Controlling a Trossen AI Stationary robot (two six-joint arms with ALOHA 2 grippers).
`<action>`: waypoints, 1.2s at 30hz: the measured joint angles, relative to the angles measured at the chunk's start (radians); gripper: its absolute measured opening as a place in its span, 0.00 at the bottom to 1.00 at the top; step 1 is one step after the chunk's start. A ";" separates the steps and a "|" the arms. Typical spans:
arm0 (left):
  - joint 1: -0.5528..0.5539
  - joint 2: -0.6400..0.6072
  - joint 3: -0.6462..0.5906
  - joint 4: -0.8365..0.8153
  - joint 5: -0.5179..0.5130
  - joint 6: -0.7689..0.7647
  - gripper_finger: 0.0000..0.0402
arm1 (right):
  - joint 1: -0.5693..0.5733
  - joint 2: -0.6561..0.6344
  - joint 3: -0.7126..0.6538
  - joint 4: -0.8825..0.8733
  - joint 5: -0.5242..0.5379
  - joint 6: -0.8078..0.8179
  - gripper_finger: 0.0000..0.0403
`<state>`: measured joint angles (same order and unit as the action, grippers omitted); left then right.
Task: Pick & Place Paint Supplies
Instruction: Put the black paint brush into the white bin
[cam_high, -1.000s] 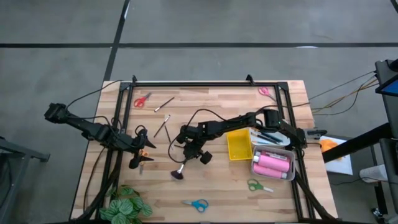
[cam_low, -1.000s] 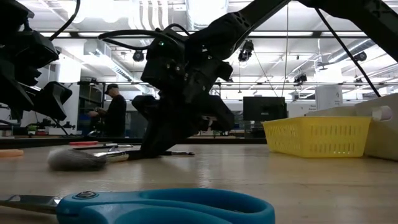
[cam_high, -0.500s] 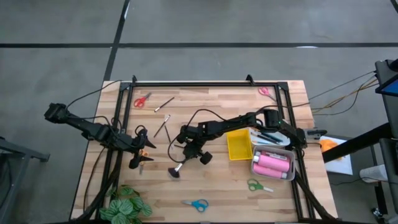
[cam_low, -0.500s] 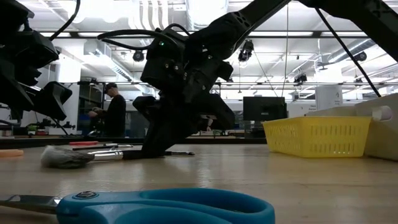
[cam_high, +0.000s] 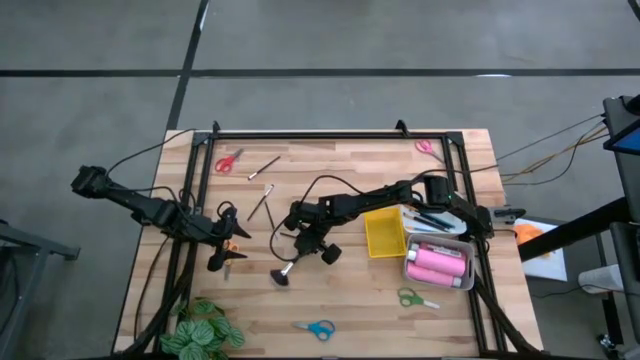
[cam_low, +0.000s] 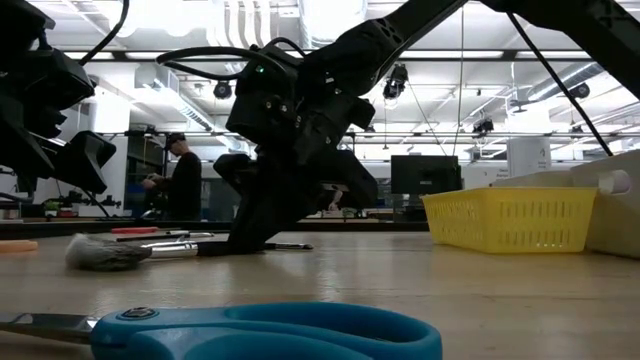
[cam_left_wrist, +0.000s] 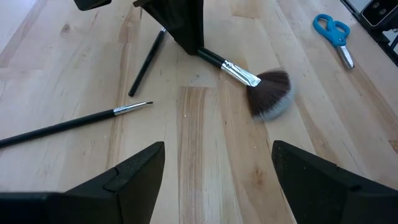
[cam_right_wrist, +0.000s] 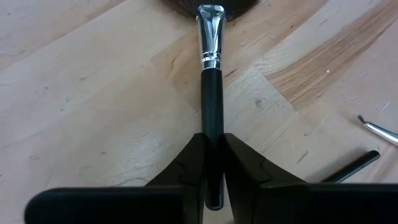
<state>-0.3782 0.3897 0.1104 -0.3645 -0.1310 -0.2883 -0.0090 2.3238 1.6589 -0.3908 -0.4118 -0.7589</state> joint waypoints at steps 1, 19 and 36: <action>0.000 0.000 0.000 0.000 0.000 0.000 0.75 | 0.000 0.000 0.000 0.000 0.000 0.000 0.09; 0.000 0.000 0.000 0.000 0.000 0.000 0.75 | -0.023 -0.177 -0.005 -0.095 0.054 0.170 0.09; 0.000 0.000 0.000 0.000 0.000 0.000 0.75 | -0.062 -0.610 -0.190 -0.399 0.273 0.394 0.09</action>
<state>-0.3782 0.3897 0.1101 -0.3641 -0.1310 -0.2882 -0.0707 1.7133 1.4692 -0.7902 -0.1391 -0.3651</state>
